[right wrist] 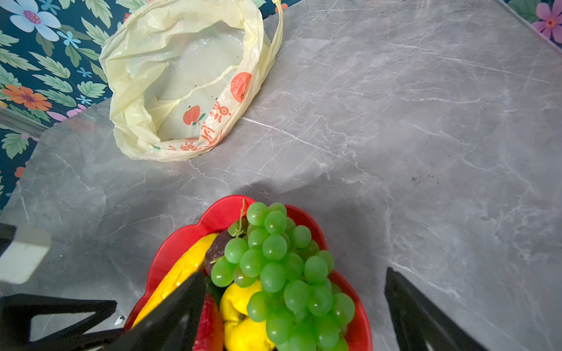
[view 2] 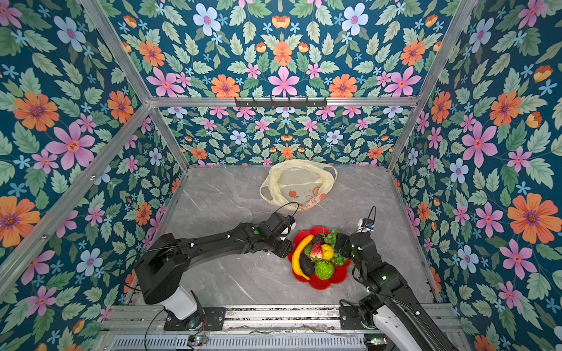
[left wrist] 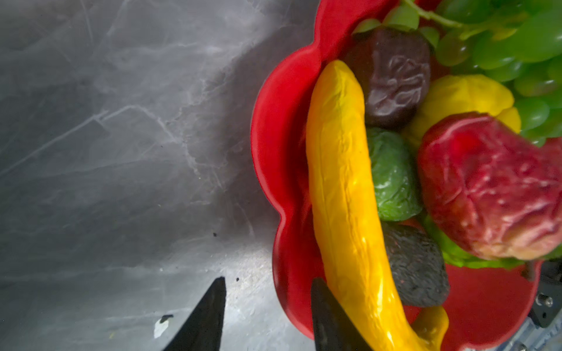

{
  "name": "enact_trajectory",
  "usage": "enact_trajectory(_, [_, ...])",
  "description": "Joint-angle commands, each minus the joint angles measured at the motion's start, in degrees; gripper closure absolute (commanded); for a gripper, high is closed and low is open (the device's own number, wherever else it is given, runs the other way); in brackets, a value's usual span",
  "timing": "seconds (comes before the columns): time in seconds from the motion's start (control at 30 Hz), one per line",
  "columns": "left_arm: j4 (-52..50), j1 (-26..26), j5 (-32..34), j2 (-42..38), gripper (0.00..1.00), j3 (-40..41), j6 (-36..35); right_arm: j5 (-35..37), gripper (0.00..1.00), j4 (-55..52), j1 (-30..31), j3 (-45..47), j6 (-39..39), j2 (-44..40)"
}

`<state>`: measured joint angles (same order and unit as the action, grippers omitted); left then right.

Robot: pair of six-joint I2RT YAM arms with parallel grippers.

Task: Take fruits out of the plastic bag
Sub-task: Move the plate at the center of the table.

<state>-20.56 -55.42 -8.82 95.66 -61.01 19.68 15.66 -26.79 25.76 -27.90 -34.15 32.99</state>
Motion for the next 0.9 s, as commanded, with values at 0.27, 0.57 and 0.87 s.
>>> enact_trajectory(0.27, [1.48, -0.35, -0.89, 2.73, 0.71, -0.81, 1.91, 0.34, 0.07, 1.18, 0.0, -0.09, -0.65, -0.11])
enact_trajectory(0.57, [1.31, -0.22, 0.92, 4.51, 0.84, -1.45, 4.26, 0.51, 0.08, 0.37, 0.0, -0.09, -0.83, -0.69])
enact_trajectory(0.87, [1.9, 1.04, 2.39, 4.82, 0.91, -0.91, 5.69, 0.6, 0.08, 0.12, 0.04, 0.39, -1.16, -1.28])
